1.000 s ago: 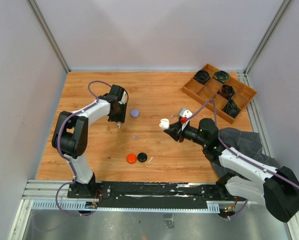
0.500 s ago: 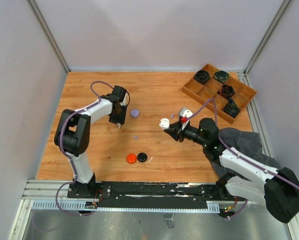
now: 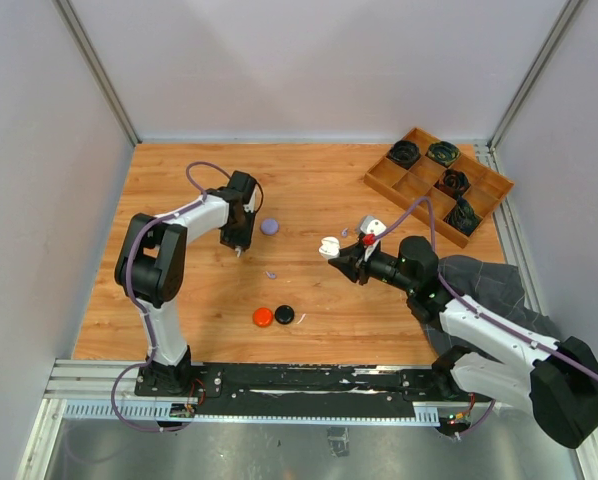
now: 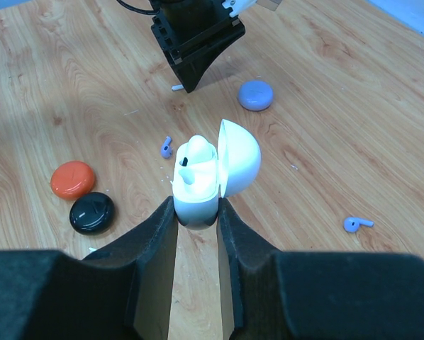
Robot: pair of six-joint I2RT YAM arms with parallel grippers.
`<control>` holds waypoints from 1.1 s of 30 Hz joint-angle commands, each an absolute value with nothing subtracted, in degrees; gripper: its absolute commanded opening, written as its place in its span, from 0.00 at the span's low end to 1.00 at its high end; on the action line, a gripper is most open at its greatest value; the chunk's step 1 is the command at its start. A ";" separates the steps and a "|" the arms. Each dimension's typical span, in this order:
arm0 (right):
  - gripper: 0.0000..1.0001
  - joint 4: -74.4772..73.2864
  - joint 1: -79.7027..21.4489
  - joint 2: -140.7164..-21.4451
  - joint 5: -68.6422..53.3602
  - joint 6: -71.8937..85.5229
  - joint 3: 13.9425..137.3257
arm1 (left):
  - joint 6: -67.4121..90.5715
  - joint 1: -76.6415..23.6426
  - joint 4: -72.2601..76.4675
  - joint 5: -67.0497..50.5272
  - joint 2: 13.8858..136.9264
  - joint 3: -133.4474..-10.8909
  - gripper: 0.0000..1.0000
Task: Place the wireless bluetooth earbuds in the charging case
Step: Pick up the earbud from the center of the board.
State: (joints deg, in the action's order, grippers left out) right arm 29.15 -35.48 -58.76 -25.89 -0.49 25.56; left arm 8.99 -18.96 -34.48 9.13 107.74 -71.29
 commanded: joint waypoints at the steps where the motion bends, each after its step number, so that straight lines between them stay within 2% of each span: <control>1: 0.01 29.71 -34.80 -57.54 -25.68 -1.23 27.41 | 8.01 -19.31 -35.58 8.62 109.86 -71.44 0.37; 8: 0.01 29.47 -34.81 -56.79 -25.49 -1.15 27.44 | 8.01 -19.30 -36.08 7.39 107.73 -69.12 0.34; 18: 0.01 29.43 -34.88 -55.64 -25.81 -0.88 27.41 | 8.06 -19.32 -31.49 4.85 102.50 -64.79 0.24; 33: 0.01 37.81 -35.05 -57.94 -28.48 -0.92 25.59 | 8.52 -20.06 -14.72 -14.05 79.03 -53.33 0.23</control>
State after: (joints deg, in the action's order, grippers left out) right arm 32.56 -35.48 -57.19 -27.03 -0.45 25.56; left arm 8.62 -19.05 -21.78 -6.55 84.18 -55.72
